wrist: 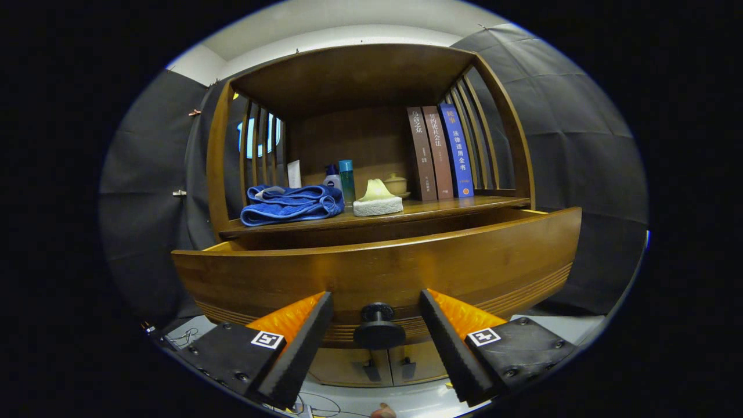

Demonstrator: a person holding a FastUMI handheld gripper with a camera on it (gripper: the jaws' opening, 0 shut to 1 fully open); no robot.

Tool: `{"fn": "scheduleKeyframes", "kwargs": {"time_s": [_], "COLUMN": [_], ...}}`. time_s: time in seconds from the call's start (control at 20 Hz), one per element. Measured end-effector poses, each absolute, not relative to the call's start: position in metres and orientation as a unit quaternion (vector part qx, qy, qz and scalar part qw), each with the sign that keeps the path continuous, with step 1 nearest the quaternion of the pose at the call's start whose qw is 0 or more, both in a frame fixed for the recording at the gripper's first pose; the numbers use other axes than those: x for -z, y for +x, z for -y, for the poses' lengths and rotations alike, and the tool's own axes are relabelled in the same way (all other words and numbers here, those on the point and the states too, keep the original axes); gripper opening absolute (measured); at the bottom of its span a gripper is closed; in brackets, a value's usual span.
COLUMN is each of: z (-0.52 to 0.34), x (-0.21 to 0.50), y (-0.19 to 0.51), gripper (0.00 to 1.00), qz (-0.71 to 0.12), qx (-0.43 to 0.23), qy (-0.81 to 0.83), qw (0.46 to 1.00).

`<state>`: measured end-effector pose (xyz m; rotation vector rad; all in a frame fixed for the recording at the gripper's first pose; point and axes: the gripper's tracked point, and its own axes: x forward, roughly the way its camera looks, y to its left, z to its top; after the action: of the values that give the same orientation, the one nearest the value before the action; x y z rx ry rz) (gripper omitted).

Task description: Pull open the drawer, take out the items inside it, and place them on the countertop above the cabinet.

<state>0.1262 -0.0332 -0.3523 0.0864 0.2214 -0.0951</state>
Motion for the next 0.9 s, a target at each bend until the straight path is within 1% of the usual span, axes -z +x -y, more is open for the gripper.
{"fn": "scheduleKeyframes", "kwargs": {"time_s": [0.2,0.45,0.75,0.9], "z": [0.036,0.038,0.04,0.039], "x": [0.358,0.36,0.365,0.364], "y": [0.162,0.19,0.204,0.204], "gripper": [0.99,0.99,0.99,0.97], "qz": [-0.114,-0.116,-0.115,-0.11], "qx": [0.048,0.048,0.05,0.052], "qy": [0.043,0.042,0.042,0.046], "qw": [0.991,0.991,0.991,0.991]}}
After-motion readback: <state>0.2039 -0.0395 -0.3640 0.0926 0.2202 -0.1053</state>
